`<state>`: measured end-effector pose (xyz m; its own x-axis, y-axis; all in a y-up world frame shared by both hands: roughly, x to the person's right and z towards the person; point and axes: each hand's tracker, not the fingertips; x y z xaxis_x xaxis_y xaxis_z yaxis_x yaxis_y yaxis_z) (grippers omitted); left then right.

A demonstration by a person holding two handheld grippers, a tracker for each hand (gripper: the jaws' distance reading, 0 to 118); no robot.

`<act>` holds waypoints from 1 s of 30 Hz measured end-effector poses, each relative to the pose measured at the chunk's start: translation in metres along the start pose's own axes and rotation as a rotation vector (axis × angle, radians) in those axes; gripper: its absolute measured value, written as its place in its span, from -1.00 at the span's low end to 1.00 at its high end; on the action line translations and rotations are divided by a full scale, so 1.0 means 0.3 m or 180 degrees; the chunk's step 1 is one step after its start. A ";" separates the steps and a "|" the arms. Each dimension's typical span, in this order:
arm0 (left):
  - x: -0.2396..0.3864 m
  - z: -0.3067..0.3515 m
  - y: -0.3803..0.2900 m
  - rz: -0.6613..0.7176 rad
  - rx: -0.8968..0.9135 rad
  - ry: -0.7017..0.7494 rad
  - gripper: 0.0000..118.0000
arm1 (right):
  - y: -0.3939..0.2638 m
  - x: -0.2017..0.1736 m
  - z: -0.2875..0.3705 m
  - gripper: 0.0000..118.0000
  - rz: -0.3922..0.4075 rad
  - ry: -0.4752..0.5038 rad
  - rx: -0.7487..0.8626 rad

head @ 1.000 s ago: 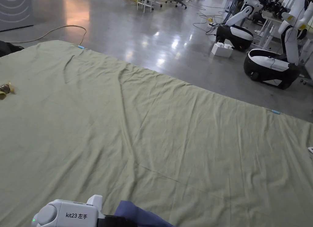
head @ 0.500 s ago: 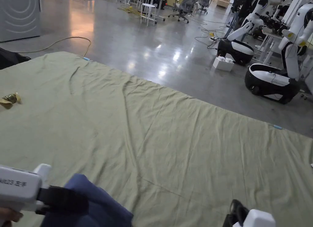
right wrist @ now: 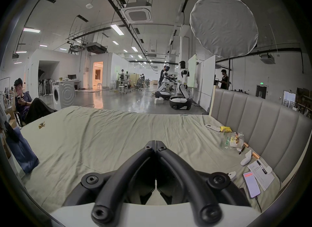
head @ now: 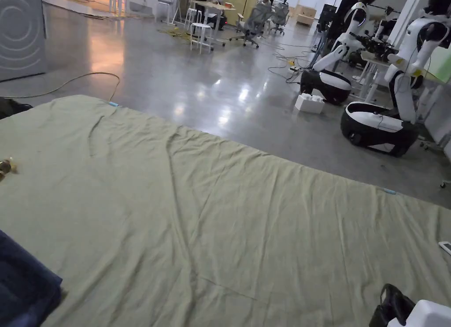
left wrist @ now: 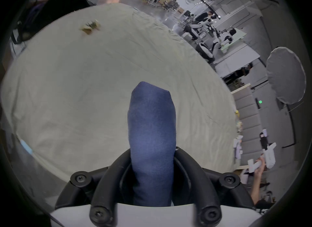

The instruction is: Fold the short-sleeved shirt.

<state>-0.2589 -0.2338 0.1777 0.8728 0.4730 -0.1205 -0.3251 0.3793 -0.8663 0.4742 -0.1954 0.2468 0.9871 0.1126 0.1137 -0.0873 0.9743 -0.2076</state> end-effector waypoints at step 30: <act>0.285 -0.162 -0.220 -0.0133 0.1252 0.0527 0.16 | -0.125 -0.020 -0.010 -0.99 -0.0153 0.0140 -0.0361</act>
<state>-0.1451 -0.2569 0.2009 0.9243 0.3290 -0.1933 -0.3745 0.6850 -0.6249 0.4718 -0.2331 0.2511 0.9949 0.0552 0.0840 -0.0263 0.9498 -0.3118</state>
